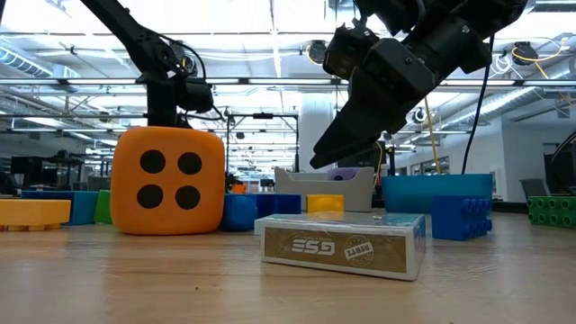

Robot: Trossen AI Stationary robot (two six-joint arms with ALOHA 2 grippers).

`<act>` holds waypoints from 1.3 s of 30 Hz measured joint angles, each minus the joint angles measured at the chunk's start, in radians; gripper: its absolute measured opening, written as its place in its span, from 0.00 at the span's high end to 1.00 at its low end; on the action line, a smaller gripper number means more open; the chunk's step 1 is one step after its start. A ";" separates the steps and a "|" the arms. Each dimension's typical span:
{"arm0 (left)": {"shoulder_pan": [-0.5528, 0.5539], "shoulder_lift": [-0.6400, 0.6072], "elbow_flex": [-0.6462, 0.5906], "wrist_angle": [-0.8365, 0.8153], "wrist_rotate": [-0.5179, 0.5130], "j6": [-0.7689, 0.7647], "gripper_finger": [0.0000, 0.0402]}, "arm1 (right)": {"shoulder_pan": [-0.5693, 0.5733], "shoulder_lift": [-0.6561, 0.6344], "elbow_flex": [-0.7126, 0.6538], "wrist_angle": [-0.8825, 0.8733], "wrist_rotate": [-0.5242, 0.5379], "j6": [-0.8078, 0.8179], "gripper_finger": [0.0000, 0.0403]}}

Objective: Pick & Place Toys
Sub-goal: Put the orange gamepiece into the black bin

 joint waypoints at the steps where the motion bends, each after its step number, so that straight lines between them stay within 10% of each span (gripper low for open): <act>1: 0.000 0.000 0.000 0.000 0.000 0.000 0.71 | 0.000 0.000 0.000 0.000 0.000 0.000 0.17; 39: -0.001 0.000 0.000 0.003 0.015 -0.021 0.75 | 0.000 0.000 0.000 0.000 -0.002 -0.033 0.17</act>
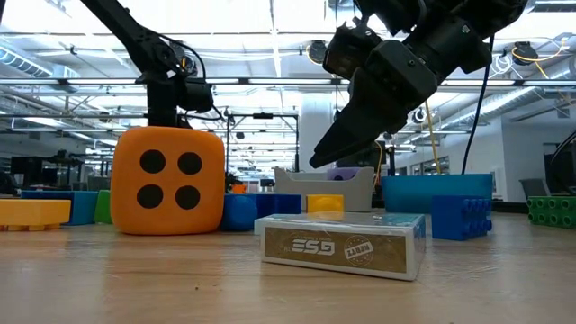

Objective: Pick & Place Toys
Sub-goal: Put the orange gamepiece into the black bin, then put the yellow gamepiece into the black bin

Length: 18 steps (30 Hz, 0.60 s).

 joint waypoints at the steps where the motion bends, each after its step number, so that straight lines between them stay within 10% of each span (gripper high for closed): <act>1: 0.000 0.000 0.000 0.000 0.000 -0.005 0.75 | 0.000 0.000 0.000 0.000 0.000 -0.001 0.17; 11: 0.000 -0.009 0.000 0.002 0.044 0.008 0.35 | 0.000 0.000 0.000 0.000 0.000 -0.052 0.17; 18: -0.002 -0.127 0.000 0.012 0.119 0.116 0.24 | 0.000 -0.014 0.000 0.019 0.000 -0.177 0.17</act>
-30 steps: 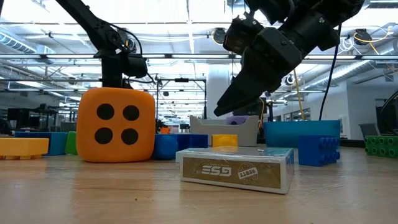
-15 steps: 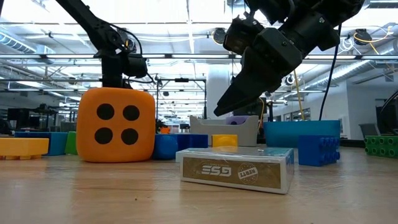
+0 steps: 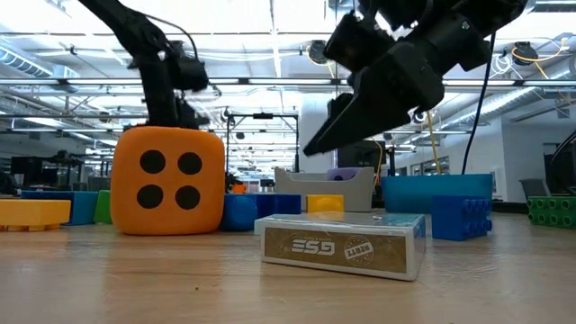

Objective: Pick & Place Toys
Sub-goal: Put the yellow gamepiece into the black bin

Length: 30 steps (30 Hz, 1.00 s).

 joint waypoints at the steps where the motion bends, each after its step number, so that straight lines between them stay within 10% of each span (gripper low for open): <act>1: -0.003 -0.028 0.000 0.004 0.019 0.026 0.24 | 0.000 -0.008 0.000 0.001 0.000 -0.027 0.17; 15: -0.382 -0.413 -0.154 0.484 0.180 0.151 0.23 | -0.046 -0.110 0.000 0.021 0.052 -0.108 0.17; 24: -0.731 -0.398 -0.484 1.192 0.162 0.136 0.23 | 0.008 -0.107 0.000 -0.052 0.003 -0.007 0.17; 30: -0.870 -0.344 -0.536 1.325 0.018 0.171 0.23 | 0.105 0.005 -0.002 0.040 0.087 0.029 0.17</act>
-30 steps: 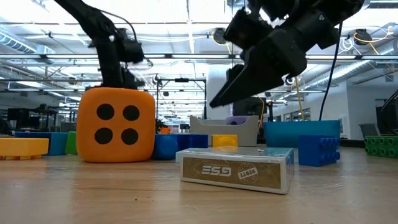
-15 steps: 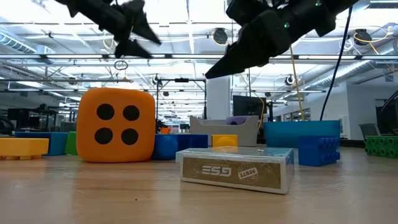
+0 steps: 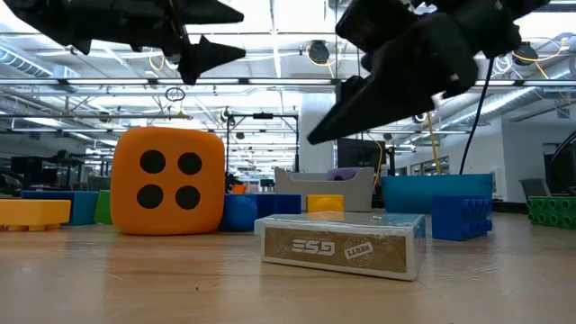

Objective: Pick & Place Toys
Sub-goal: Put the yellow gamepiece into the black bin

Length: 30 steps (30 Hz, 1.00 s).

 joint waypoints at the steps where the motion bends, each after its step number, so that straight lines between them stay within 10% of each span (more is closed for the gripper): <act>1: -0.013 0.007 0.000 0.000 -0.015 0.006 0.23 | 0.006 0.018 0.002 0.026 0.024 0.001 0.17; 30: -0.085 0.052 -0.001 0.044 -0.034 0.058 0.23 | -0.022 0.148 0.002 -0.022 0.046 0.156 0.17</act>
